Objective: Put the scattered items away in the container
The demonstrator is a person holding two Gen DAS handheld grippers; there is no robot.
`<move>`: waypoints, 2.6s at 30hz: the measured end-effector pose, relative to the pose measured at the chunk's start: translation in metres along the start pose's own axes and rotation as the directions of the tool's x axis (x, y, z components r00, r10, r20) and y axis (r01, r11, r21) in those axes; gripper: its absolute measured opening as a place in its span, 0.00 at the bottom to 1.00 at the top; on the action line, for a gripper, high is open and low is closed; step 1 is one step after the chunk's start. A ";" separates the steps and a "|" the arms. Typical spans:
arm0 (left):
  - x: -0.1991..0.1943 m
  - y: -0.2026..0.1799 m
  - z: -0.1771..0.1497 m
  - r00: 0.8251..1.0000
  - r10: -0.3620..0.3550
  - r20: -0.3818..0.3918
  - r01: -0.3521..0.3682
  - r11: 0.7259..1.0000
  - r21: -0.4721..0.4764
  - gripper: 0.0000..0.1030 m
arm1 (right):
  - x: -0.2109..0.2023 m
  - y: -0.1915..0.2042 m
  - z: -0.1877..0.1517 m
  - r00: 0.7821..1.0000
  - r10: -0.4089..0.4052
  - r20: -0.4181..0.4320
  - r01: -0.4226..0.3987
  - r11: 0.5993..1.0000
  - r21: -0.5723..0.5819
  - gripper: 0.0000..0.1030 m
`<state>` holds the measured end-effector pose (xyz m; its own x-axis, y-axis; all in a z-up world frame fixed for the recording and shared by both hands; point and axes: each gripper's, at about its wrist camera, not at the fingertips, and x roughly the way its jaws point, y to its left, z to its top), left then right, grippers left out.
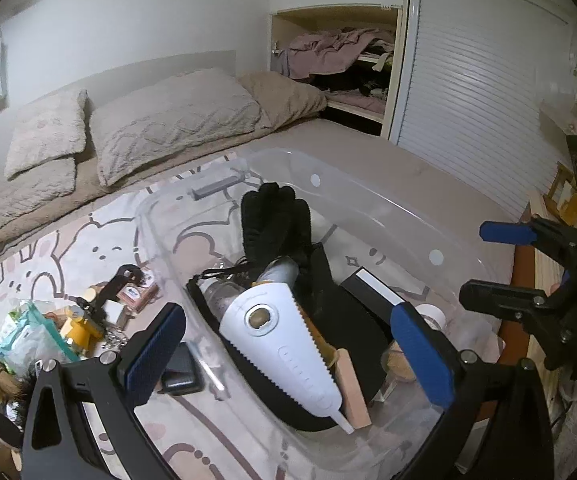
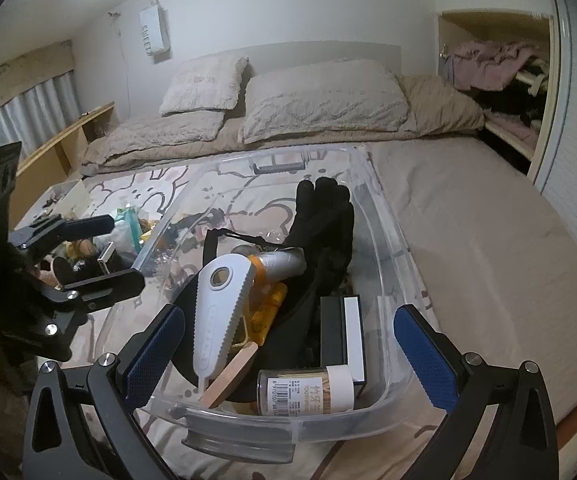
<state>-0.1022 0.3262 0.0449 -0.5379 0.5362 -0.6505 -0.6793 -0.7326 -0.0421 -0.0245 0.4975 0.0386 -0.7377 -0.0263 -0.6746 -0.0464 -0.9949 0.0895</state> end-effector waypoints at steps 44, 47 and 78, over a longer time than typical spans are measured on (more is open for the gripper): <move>-0.131 0.047 -0.089 0.953 0.218 0.210 -0.198 0.973 -0.116 1.00 | -0.059 0.109 -0.059 0.953 -0.065 0.296 0.095 0.992 -0.086 1.00; -0.133 0.048 -0.097 0.950 0.226 0.215 -0.203 0.971 -0.125 1.00 | -0.061 0.115 -0.064 0.947 -0.069 0.314 0.105 0.990 -0.099 1.00; -0.116 0.051 -0.168 0.954 0.272 0.128 -0.251 0.955 -0.159 1.00 | -0.033 0.125 -0.113 0.956 -0.098 0.277 0.114 0.993 -0.041 1.00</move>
<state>0.0089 0.1565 -0.0092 -0.7619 0.3656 -0.5346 -0.4341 -0.9009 0.0026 0.0699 0.3627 -0.0110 -0.8873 0.0992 -0.4503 -0.1020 -0.9946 -0.0181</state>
